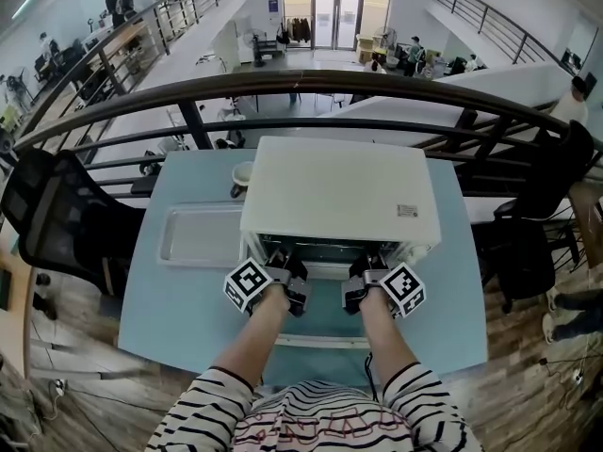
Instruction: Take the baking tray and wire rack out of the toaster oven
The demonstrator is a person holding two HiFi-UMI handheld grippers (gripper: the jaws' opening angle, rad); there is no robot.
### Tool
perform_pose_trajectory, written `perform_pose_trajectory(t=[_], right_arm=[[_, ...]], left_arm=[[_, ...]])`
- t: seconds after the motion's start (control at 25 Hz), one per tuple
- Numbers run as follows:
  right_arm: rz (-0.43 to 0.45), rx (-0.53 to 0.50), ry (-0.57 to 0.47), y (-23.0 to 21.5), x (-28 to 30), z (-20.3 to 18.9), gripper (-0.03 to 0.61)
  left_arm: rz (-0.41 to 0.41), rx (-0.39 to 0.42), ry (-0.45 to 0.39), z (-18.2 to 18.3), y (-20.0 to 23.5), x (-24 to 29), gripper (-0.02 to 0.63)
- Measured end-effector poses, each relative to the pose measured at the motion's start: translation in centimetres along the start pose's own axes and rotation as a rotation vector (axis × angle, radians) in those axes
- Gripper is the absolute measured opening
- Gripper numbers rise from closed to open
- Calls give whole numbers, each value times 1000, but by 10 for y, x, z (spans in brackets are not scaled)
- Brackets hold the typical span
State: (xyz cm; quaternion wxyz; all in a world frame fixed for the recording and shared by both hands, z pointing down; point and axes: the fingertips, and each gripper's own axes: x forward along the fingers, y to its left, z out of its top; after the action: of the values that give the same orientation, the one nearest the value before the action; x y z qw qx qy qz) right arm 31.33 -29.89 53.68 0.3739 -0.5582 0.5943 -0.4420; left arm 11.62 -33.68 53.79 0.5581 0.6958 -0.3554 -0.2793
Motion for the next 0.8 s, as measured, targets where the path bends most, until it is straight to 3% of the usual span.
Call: perform_pose_trajectory(t=[0.8], right_arm=[[-26,47,-30,-4,-93,-28,29]], left_arm=[[2,-98,60,-43,1,-83,31]])
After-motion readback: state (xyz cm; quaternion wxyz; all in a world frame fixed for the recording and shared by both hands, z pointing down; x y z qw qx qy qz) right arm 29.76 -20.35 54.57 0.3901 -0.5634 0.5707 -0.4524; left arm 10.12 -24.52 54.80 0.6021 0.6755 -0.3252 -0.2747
